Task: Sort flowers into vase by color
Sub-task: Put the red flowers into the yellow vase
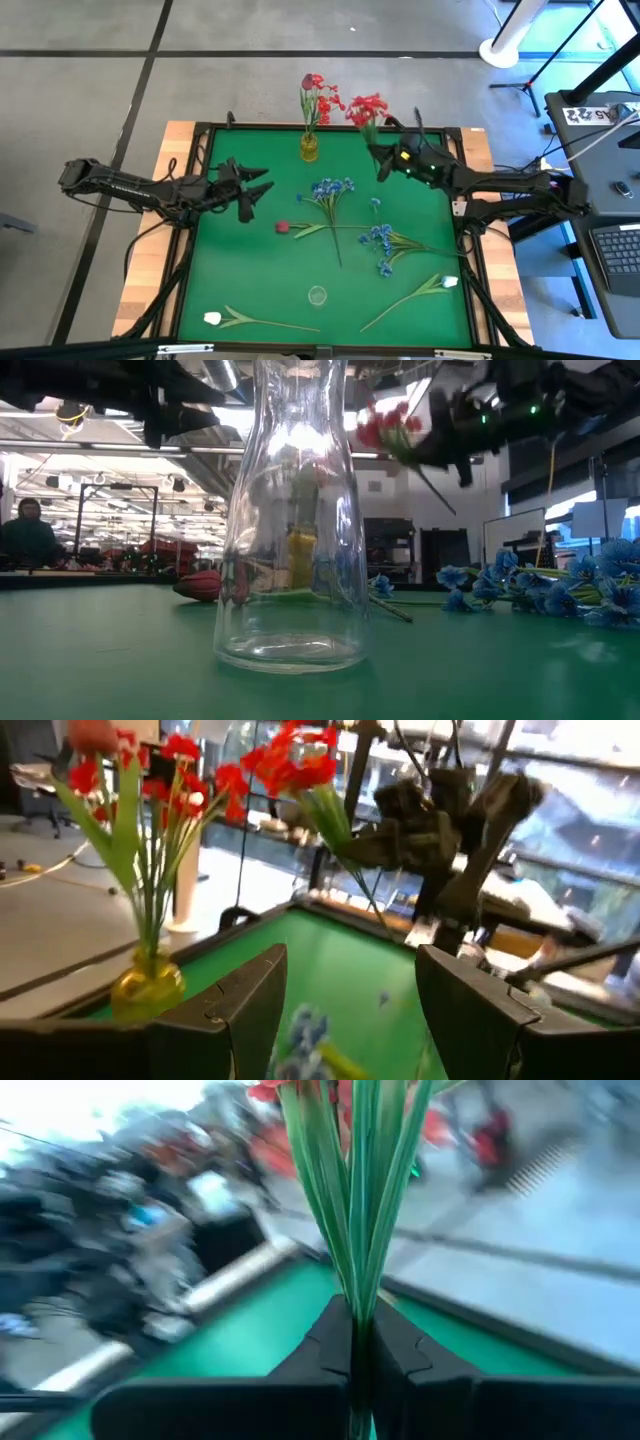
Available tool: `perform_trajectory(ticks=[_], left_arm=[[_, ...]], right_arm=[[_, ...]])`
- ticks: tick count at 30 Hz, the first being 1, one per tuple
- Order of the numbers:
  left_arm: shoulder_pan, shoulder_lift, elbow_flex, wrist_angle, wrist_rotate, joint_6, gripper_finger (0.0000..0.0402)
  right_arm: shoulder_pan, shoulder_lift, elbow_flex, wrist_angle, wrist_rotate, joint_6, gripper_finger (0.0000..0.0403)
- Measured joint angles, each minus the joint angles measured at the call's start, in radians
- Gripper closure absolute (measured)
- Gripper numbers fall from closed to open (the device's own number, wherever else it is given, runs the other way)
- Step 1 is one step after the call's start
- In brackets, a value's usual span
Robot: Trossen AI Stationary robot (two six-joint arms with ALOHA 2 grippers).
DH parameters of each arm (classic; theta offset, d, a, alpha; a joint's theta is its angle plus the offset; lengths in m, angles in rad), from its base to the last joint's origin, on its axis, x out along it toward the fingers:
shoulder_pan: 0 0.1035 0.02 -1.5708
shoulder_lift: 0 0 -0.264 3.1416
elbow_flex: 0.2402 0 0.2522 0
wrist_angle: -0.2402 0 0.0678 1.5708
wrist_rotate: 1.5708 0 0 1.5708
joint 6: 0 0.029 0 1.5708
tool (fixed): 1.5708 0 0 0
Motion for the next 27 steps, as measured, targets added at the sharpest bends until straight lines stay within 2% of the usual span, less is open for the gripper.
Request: perform_trajectory(ticks=[2,8,13,17,23,27], left_arm=[[0.0,0.0,0.0,0.036,0.02,-0.001,0.0185],[0.042,0.024,0.002,0.151,0.18,-0.028,0.0185],[0.124,0.122,0.06,0.149,0.351,-0.079,0.0185],[0.184,0.246,0.159,0.145,0.486,-0.08,0.0185],[0.259,0.447,0.368,0.105,0.644,-0.069,0.0185],[0.289,0.566,0.508,0.056,0.684,-0.048,0.0185]], right_arm=[[0.037,0.0,0.0,0.104,-0.011,-0.035,0.0395],[0.145,0.055,0.001,0.348,-0.034,-0.117,0.0395],[0.175,0.119,0.001,0.444,-0.044,-0.15,0.0395],[0.174,0.153,0.001,0.477,-0.059,-0.151,0.0395],[0.174,0.163,0.001,0.503,-0.098,-0.15,0.0396],[0.174,0.163,0.001,0.529,-0.13,-0.142,0.0396]])
